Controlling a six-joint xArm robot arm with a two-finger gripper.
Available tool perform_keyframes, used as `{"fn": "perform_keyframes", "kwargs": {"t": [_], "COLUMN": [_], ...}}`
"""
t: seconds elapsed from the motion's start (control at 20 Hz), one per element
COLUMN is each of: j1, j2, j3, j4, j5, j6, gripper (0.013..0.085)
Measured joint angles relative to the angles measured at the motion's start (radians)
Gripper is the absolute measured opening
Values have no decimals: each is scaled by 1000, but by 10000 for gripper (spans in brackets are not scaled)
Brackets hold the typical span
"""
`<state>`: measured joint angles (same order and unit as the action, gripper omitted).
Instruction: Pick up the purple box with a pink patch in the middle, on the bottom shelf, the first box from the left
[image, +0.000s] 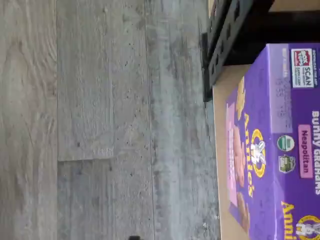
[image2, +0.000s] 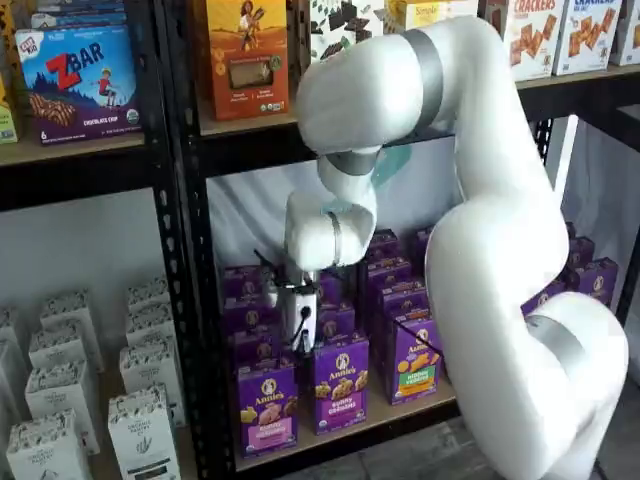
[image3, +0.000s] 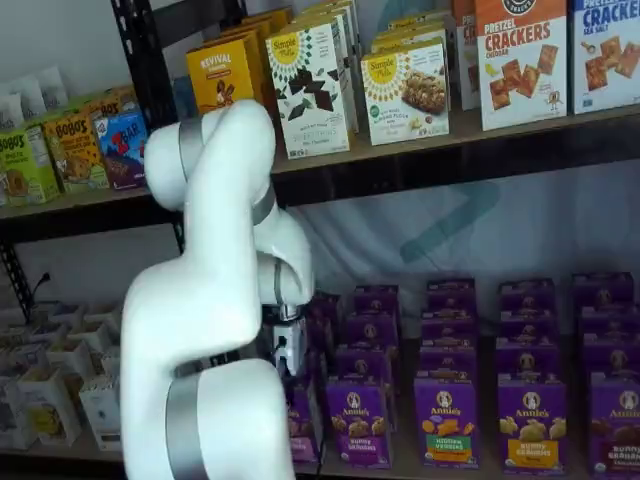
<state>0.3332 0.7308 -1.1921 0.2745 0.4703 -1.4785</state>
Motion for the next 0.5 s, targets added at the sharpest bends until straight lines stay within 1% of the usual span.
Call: {"fn": "perform_keyframes", "kwargs": {"t": [0.1, 0.25, 0.4, 0.5], "j1": [-3, -6, -5, -2], "j2": [7, 19, 25, 32], "j3": [-15, -31, -31, -29], "j4": [7, 12, 30, 59], "j5": [21, 26, 1, -28], "j6": [-8, -15, -31, -56], "gripper": [850, 850, 850, 850]}}
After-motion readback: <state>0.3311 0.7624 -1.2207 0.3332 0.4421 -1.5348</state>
